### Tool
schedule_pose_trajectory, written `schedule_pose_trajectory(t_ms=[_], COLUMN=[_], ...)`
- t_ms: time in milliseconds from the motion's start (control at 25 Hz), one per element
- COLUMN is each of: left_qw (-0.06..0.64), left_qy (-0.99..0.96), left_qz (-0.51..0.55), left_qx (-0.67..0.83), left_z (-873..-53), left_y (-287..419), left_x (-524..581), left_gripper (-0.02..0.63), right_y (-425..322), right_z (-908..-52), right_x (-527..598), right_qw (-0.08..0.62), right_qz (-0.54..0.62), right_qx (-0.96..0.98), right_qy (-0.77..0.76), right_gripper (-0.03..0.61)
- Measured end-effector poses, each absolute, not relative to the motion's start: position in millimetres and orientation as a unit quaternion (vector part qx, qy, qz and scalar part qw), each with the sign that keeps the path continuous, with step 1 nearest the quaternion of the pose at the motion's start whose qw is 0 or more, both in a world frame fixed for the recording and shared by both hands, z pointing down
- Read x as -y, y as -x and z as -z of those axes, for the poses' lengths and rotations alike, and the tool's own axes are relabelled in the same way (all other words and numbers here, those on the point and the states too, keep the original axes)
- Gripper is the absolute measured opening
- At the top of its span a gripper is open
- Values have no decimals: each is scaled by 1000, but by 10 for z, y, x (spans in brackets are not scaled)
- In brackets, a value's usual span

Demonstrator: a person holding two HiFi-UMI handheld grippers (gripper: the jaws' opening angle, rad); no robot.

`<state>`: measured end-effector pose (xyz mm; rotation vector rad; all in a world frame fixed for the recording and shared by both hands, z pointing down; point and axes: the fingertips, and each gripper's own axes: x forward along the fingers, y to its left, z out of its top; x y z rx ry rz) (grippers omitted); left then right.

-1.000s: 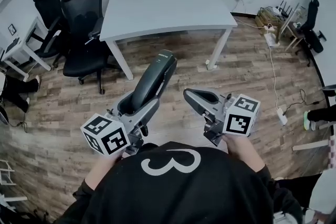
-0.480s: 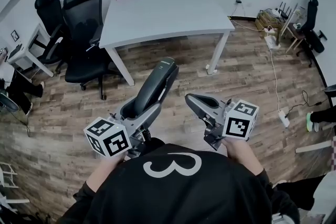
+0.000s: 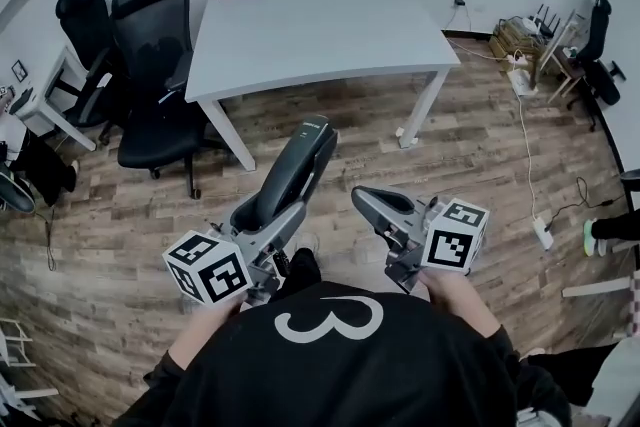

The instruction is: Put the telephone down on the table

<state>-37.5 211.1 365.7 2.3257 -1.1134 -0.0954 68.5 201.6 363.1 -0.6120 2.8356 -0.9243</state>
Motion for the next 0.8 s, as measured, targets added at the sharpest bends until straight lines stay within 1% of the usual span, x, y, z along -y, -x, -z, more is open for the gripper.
schedule_pose_trajectory(t_ms=[400, 560, 800], left_qw=[300, 309, 304], left_qy=[-862, -859, -872], left_qz=[36, 41, 38], left_qx=[406, 406, 382], left_z=[-3757, -3715, -3760], left_y=[1161, 1467, 1533], left_x=[-605, 101, 577], left_gripper=[295, 295, 295], right_y=[111, 364, 430], right_z=[-3731, -3636, -3618], right_x=[-553, 113, 469], right_qw=[28, 19, 23], right_qz=[327, 334, 319], right_qx=[-920, -914, -912], right_qy=[215, 230, 255], right_gripper=[9, 9, 9])
